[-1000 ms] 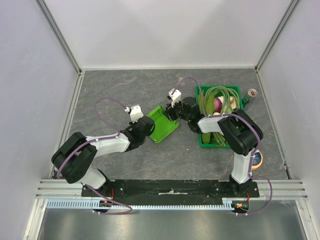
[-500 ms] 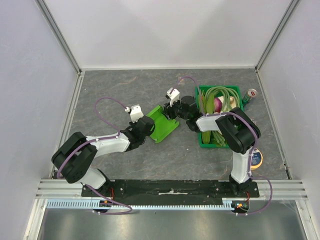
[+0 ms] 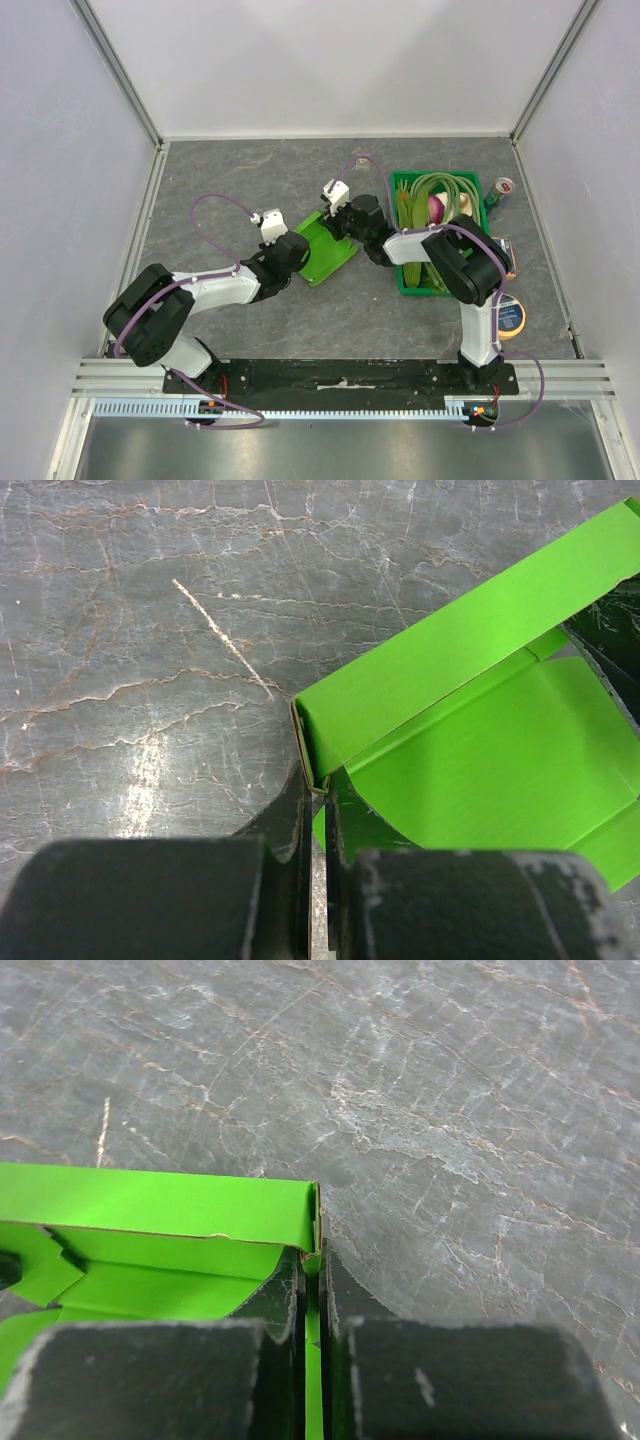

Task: Fold the paper box

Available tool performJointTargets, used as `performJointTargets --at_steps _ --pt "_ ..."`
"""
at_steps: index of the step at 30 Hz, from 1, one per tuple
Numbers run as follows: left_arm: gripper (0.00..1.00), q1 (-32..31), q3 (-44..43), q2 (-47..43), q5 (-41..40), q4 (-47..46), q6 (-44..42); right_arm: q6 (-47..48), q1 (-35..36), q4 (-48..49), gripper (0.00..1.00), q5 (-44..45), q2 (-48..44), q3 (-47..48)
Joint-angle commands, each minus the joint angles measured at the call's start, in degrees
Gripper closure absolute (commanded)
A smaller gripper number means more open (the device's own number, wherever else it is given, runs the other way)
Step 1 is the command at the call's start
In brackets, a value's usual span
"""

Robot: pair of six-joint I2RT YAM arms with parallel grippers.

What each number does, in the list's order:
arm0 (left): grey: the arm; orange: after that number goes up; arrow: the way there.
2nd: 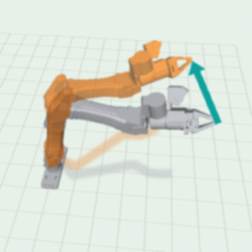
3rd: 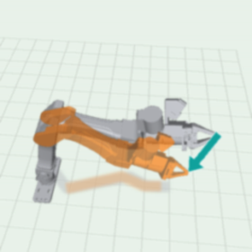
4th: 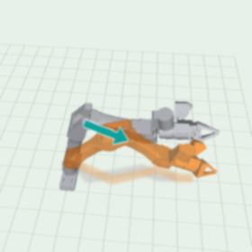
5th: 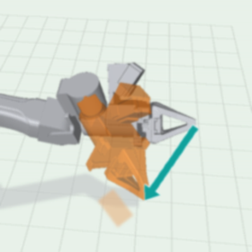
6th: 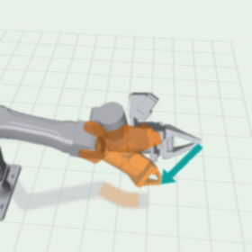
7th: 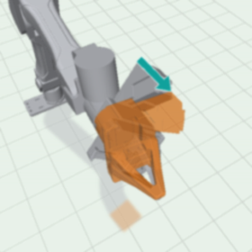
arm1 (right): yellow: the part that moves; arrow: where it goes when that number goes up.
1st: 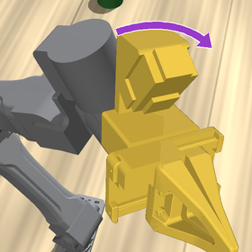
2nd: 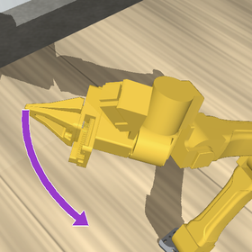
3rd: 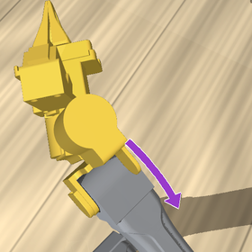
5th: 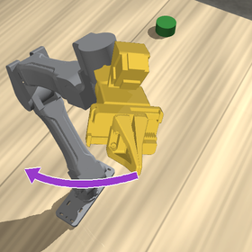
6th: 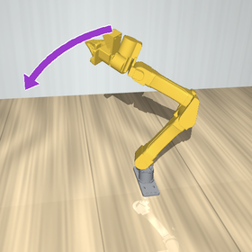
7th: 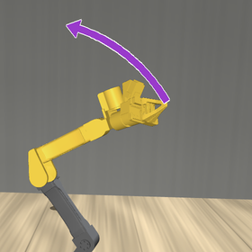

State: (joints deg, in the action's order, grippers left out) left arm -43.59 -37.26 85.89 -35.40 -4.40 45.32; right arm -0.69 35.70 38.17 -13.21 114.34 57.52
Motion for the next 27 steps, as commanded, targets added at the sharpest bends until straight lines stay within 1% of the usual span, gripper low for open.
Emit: performJointTargets --at_steps 1,3,4,5,6,7,8,10,11,14,15,17,19,21,24,25,27 --pt "0.98 -0.44 0.87 1.30 2.88 6.60 -1.20 -2.20 6.62 1.73 1.00 30.01 -1.84 -0.56" --pt "0.98 -0.44 0.78 1.39 2.96 6.69 -0.94 -2.47 10.60 2.35 1.00 43.30 -2.72 -2.06" --pt "0.98 -0.44 0.69 1.39 2.97 7.04 -0.85 -3.78 13.05 1.91 1.00 47.62 -2.81 -2.06" --pt "0.98 -0.44 0.52 1.39 3.05 7.21 -0.85 -5.71 13.68 1.47 1.00 51.49 -2.72 -2.14" --pt "0.98 -0.53 0.34 1.30 3.05 7.30 -0.76 -7.47 14.04 0.07 1.00 53.10 -2.55 -2.15" --pt "0.98 -0.44 0.34 1.30 3.05 7.48 -0.85 -8.79 13.69 -0.11 1.00 52.85 -2.55 -2.41" --pt "0.98 -0.53 0.34 1.13 2.97 7.57 -0.93 -9.59 13.26 1.10 1.00 48.41 -2.81 -4.06" --pt "0.98 -0.44 0.52 0.86 2.88 7.74 -1.02 -9.86 11.16 3.04 0.85 39.72 -4.03 -5.65" --pt "0.98 -0.44 0.60 0.77 2.62 7.74 -1.11 -9.68 10.36 3.57 0.79 32.36 -5.43 -6.88" --pt "0.98 -0.44 1.04 0.86 2.26 7.57 -1.11 -9.07 7.11 0.25 0.73 21.86 -6.76 -6.11" --pt "0.98 -0.44 1.04 1.04 2.35 7.39 -1.11 -8.72 5.71 -0.37 0.71 15.04 -7.20 -6.36" --pt "0.98 -0.44 0.96 1.39 2.44 7.39 -1.11 -8.63 4.12 -1.08 0.70 9.91 -8.43 -7.32" --pt "0.98 -0.44 0.96 1.74 2.53 7.30 -0.94 -9.59 2.01 0.31 0.69 4.89 -9.66 -9.17" --pt "0.98 -0.53 1.13 1.92 2.61 7.22 -0.94 -9.60 0.69 0.41 0.66 2.59 -10.98 -10.67" --pt "0.98 -0.44 1.22 2.00 2.61 6.96 -1.02 -8.98 -0.63 0.32 0.66 -0.05 -10.99 -10.76" --pt "0.98 -0.44 1.13 2.09 2.70 6.95 -1.11 -8.72 -0.90 0.41 0.66 -2.67 -10.72 -10.50" --pt "0.98 -0.53 0.87 2.09 2.61 7.04 -1.29 -8.72 -1.51 0.85 0.66 -4.80 -10.72 -10.49"
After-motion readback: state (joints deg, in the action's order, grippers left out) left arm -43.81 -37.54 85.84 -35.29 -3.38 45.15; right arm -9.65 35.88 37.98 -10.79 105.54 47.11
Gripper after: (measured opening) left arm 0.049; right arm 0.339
